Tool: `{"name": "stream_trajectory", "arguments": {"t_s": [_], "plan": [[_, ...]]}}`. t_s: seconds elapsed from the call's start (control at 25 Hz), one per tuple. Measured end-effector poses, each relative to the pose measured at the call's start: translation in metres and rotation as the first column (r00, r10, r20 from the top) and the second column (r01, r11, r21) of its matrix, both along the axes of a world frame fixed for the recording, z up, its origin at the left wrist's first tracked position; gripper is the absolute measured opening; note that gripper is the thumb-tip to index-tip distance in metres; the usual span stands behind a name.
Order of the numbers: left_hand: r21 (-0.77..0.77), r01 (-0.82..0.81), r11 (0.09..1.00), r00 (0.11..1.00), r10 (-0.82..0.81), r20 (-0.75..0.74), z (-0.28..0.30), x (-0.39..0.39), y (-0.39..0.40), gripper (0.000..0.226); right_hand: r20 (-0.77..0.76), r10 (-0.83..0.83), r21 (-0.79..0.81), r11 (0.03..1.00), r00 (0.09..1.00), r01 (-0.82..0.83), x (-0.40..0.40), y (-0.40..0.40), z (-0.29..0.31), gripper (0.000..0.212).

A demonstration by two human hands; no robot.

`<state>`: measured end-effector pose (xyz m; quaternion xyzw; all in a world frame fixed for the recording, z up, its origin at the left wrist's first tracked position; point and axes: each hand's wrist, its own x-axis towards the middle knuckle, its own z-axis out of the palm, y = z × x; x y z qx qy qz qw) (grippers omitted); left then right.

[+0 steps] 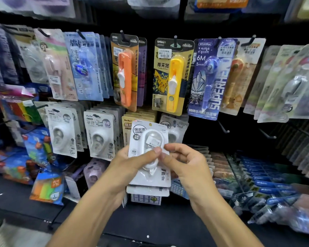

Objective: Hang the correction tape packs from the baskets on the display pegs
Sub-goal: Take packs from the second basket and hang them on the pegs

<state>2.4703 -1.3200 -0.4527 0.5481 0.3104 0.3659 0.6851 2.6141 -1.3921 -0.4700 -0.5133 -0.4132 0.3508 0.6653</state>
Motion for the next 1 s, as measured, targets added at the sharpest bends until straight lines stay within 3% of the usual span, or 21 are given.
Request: {"name": "stream_trajectory", "arguments": {"t_s": [0.08, 0.2, 0.32, 0.4, 0.48, 0.6, 0.8, 0.92, 1.0], "plan": [[0.002, 0.024, 1.000, 0.999, -0.024, -0.048, 0.000, 0.001, -0.003, 0.049, -0.050, 0.010, 0.013, 1.000, 0.999, -0.010, 0.004, 0.000, 0.002, 0.046], [0.068, 0.000, 0.998, 0.994, 0.008, -0.111, 0.003, -0.001, -0.004, 0.045, -0.009, 0.098, -0.023, 0.995, 0.995, -0.098, 0.006, -0.005, 0.000, 0.065], [0.017, -0.002, 1.000, 0.997, 0.004, -0.082, 0.006, -0.004, -0.004, 0.058, -0.074, -0.056, -0.050, 0.997, 0.996, 0.053, 0.009, 0.000, -0.006, 0.054], [0.028, -0.109, 0.994, 0.993, 0.110, -0.052, 0.010, -0.010, 0.001, 0.049, -0.105, -0.193, -0.038, 0.981, 0.975, 0.190, 0.015, -0.001, -0.007, 0.045], [0.042, -0.212, 0.976, 0.976, 0.214, -0.041, 0.011, -0.016, 0.009, 0.035, -0.006, -0.268, 0.020, 0.963, 0.963, 0.268, 0.020, -0.007, -0.009, 0.040], [0.130, -0.303, 0.944, 0.949, 0.312, -0.051, 0.010, -0.019, 0.015, 0.033, 0.162, -0.276, 0.089, 0.960, 0.947, 0.265, 0.018, -0.019, -0.021, 0.035], [0.181, -0.383, 0.906, 0.922, 0.386, 0.016, 0.009, -0.021, 0.018, 0.027, -0.119, -0.287, 0.167, 0.938, 0.950, 0.304, 0.016, -0.018, -0.024, 0.031], [0.214, -0.419, 0.882, 0.906, 0.421, 0.040, 0.009, -0.022, 0.020, 0.023, 0.107, -0.364, 0.043, 0.932, 0.925, 0.361, 0.018, -0.013, -0.022, 0.026], [0.270, -0.402, 0.875, 0.913, 0.404, 0.050, 0.011, -0.021, 0.018, 0.028, 0.262, -0.384, 0.042, 0.921, 0.885, 0.387, 0.012, -0.014, -0.027, 0.024]]}}
